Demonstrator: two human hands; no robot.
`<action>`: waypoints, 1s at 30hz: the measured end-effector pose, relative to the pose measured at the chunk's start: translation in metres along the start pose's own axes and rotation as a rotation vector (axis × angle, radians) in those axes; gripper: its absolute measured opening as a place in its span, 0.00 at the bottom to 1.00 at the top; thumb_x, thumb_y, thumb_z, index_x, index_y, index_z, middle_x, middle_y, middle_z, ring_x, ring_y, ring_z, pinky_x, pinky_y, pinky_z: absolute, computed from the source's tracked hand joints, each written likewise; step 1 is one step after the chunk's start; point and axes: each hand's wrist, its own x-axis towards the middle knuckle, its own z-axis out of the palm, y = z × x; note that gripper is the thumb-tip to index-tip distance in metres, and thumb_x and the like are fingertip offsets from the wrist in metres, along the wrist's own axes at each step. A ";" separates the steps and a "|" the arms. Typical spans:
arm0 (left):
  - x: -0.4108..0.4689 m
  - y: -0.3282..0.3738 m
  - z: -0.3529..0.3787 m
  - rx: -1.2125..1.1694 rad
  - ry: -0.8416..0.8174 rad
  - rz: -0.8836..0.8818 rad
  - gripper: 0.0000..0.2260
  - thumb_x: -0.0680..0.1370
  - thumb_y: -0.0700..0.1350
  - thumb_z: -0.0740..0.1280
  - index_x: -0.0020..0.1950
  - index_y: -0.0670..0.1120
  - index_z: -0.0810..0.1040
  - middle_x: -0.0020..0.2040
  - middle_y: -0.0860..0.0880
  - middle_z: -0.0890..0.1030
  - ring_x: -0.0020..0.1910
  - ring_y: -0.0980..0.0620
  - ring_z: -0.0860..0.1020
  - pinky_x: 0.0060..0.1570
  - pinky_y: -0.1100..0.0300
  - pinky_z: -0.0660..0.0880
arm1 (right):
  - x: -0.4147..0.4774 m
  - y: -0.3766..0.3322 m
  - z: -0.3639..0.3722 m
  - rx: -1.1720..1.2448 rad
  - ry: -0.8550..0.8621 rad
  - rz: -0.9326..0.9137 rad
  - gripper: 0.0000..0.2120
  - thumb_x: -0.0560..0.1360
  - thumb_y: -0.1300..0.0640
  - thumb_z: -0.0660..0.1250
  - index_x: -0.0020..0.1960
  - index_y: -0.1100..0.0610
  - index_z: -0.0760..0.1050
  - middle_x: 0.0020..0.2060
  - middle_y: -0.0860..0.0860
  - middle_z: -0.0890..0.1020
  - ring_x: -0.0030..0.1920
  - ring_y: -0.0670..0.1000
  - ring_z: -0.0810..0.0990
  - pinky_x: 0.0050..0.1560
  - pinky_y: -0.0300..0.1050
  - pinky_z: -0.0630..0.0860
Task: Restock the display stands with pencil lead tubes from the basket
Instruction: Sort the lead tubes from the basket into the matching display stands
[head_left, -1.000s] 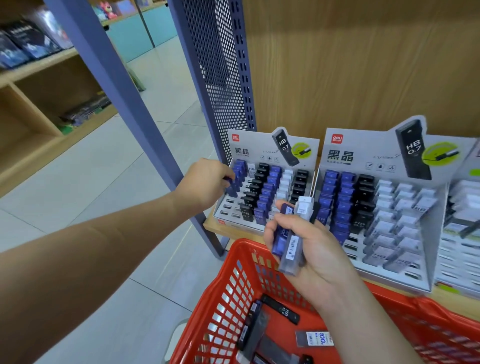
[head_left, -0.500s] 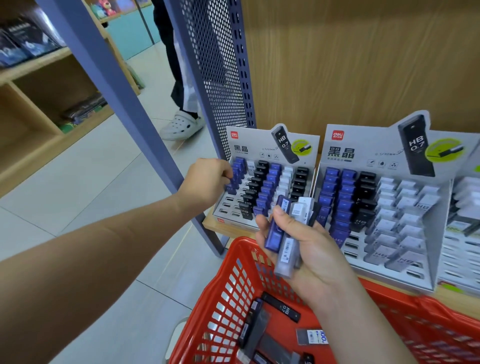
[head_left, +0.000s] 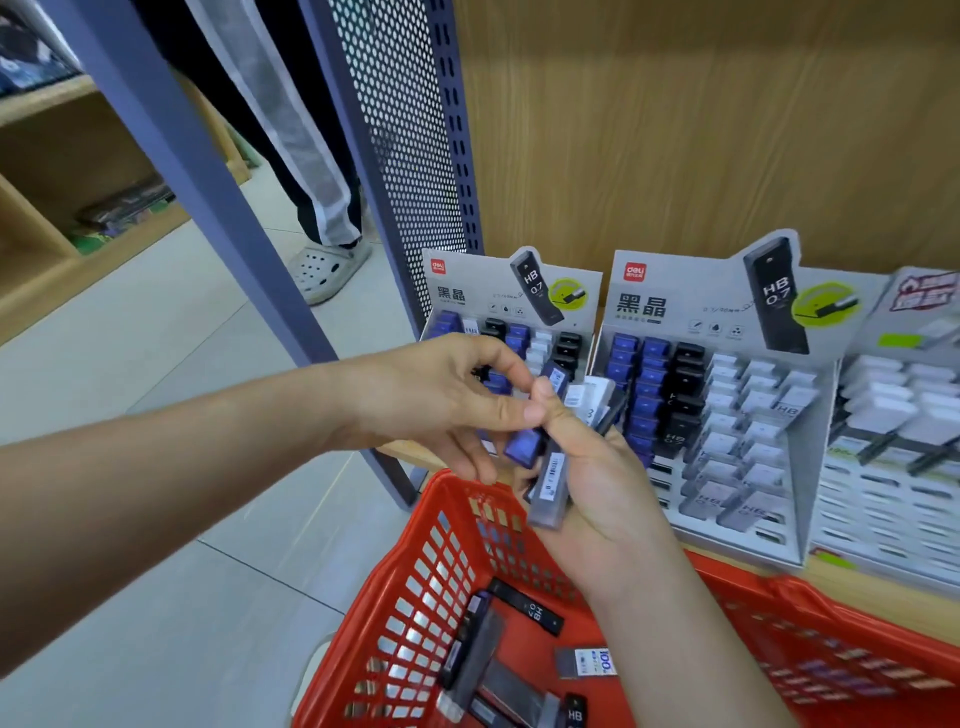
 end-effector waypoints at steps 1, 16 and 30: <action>0.000 -0.001 0.002 -0.014 0.011 0.007 0.17 0.72 0.46 0.71 0.58 0.44 0.72 0.40 0.43 0.83 0.35 0.46 0.83 0.37 0.58 0.81 | 0.000 0.000 0.000 -0.013 0.002 0.001 0.25 0.68 0.55 0.74 0.61 0.64 0.77 0.52 0.66 0.84 0.51 0.64 0.84 0.55 0.63 0.80; 0.002 -0.031 -0.018 0.624 0.580 0.447 0.07 0.70 0.37 0.75 0.42 0.48 0.81 0.44 0.52 0.80 0.42 0.58 0.79 0.47 0.61 0.78 | 0.000 -0.010 -0.011 -0.246 0.005 0.014 0.07 0.74 0.61 0.72 0.51 0.62 0.78 0.41 0.61 0.84 0.25 0.45 0.71 0.24 0.35 0.69; 0.007 -0.015 -0.037 0.078 0.500 0.162 0.04 0.75 0.35 0.69 0.48 0.41 0.79 0.39 0.43 0.83 0.35 0.51 0.83 0.40 0.62 0.81 | -0.006 0.000 -0.007 -0.528 0.099 -0.083 0.08 0.77 0.52 0.70 0.51 0.57 0.78 0.33 0.51 0.85 0.28 0.48 0.80 0.25 0.38 0.73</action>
